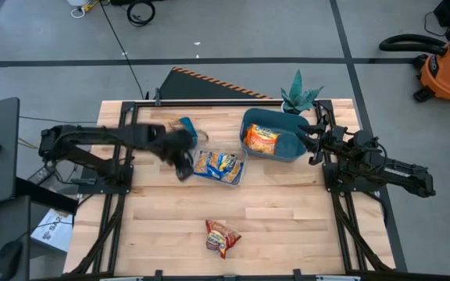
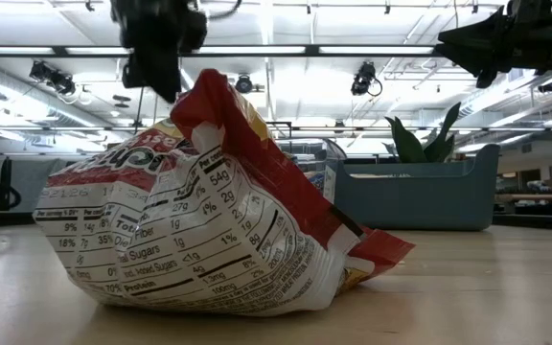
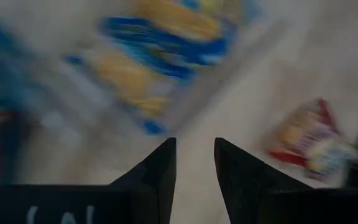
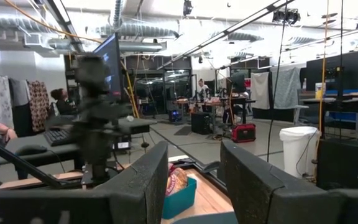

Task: Sort Maruchan noodles
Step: Put the red noodle pack into the left small blue bin

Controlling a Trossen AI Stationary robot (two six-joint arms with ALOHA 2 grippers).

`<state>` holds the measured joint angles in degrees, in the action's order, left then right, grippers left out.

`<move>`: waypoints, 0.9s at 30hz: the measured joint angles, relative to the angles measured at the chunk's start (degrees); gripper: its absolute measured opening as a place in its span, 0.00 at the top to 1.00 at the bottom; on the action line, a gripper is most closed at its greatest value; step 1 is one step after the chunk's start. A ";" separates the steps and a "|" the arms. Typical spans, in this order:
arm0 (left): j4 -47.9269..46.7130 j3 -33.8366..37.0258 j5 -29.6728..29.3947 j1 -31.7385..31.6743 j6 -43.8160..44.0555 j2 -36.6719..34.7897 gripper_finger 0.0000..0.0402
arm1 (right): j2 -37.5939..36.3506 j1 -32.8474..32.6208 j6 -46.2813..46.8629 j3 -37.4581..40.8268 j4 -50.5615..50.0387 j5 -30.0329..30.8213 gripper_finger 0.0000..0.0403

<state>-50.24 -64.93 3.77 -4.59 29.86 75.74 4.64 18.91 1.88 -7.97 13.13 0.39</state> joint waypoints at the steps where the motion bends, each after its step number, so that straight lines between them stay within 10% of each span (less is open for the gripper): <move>1: 1.48 -0.02 0.16 2.74 1.67 0.45 0.71 | 0.00 0.01 0.05 0.00 0.02 -0.01 0.62; 16: 20.66 -3.56 -9.26 32.00 21.37 18.46 0.71 | 0.00 0.01 0.01 0.00 0.00 -0.36 0.62; 27: 6.11 -17.64 -12.42 34.37 4.38 33.24 0.69 | 0.00 0.01 0.09 0.00 -0.08 -0.26 0.62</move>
<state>-44.14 -82.56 -8.66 29.78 34.24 108.99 4.64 18.92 1.98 -7.97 13.05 0.14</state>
